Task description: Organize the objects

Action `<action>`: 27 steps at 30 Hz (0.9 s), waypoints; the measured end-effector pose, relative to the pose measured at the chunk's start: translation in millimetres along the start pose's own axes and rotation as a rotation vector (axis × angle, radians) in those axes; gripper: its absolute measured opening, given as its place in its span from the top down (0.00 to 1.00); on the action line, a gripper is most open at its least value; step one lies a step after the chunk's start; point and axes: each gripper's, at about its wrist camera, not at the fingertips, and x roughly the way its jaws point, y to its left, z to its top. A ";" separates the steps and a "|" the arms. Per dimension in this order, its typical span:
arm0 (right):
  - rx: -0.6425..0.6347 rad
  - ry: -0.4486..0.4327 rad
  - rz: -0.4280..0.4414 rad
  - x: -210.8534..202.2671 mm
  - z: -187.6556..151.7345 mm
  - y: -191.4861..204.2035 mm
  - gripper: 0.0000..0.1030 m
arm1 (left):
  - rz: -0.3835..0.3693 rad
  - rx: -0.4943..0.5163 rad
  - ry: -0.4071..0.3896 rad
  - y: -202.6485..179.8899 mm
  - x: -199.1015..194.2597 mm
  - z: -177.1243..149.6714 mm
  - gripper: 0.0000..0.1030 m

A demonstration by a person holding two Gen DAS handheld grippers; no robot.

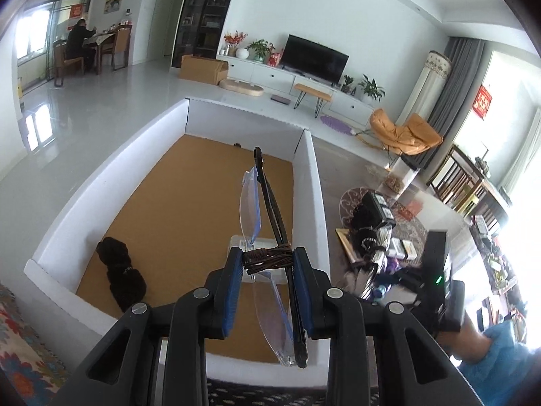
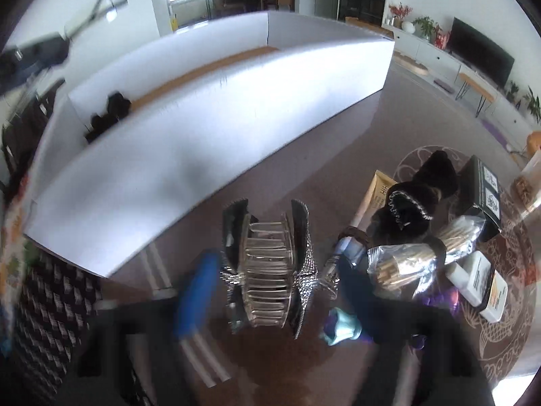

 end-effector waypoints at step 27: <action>0.231 -0.225 -0.026 -67.3 -41.5 -9.5 0.03 | -0.091 0.108 0.054 -69.0 13.7 -30.4 0.25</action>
